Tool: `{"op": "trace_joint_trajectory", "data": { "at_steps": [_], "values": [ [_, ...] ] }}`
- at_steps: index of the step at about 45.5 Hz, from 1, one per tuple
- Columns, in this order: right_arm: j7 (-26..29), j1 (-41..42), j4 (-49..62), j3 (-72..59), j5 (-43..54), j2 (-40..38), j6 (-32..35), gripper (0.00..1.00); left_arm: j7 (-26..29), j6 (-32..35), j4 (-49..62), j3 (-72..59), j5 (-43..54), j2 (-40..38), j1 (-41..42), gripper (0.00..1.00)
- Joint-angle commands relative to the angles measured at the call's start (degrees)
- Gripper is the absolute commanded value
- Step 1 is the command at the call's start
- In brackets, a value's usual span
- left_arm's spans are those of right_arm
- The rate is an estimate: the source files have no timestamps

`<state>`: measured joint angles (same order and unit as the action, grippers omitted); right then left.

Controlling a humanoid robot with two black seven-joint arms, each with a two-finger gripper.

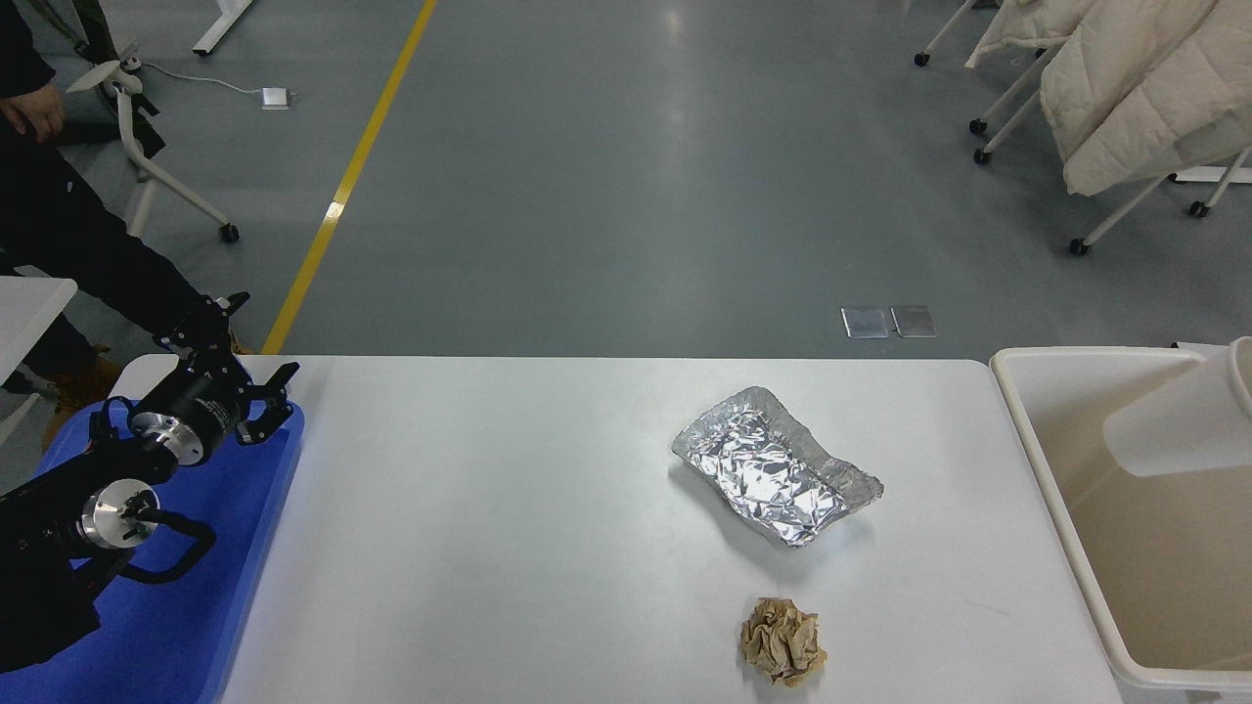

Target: Clean the table surface

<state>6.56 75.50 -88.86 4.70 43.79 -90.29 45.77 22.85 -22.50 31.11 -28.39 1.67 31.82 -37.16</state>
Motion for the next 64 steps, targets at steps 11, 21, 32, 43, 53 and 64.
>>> {"op": "trace_joint_trajectory", "data": {
  "at_steps": [11,21,32,43,53,64],
  "values": [
    [0.0,-0.1,12.0,-2.9,-0.1,7.0,-7.4,0.00,0.0,0.0,0.0,0.0,0.0,0.0,0.1,1.00],
    [-0.1,-5.3,23.0,-3.9,-0.1,15.0,-15.3,0.00,0.0,0.0,0.0,0.0,0.0,0.0,0.1,1.00],
    [-0.1,-11.3,30.7,-3.8,0.0,21.4,-23.2,0.00,0.0,0.0,0.0,0.0,0.0,0.0,0.0,1.00],
    [-0.1,-17.6,38.8,-3.6,-0.1,30.5,-32.6,0.00,0.0,0.0,0.0,0.0,0.0,0.0,0.0,1.00],
    [-0.1,-22.6,47.8,-2.9,-0.3,39.5,-37.4,0.00,0.0,0.0,0.0,0.0,0.0,0.0,0.0,1.00],
    [-0.1,-26.3,58.3,-2.9,-0.3,48.9,-43.1,0.00,0.0,0.0,0.0,0.0,0.0,0.0,0.0,1.00]
  ]
}}
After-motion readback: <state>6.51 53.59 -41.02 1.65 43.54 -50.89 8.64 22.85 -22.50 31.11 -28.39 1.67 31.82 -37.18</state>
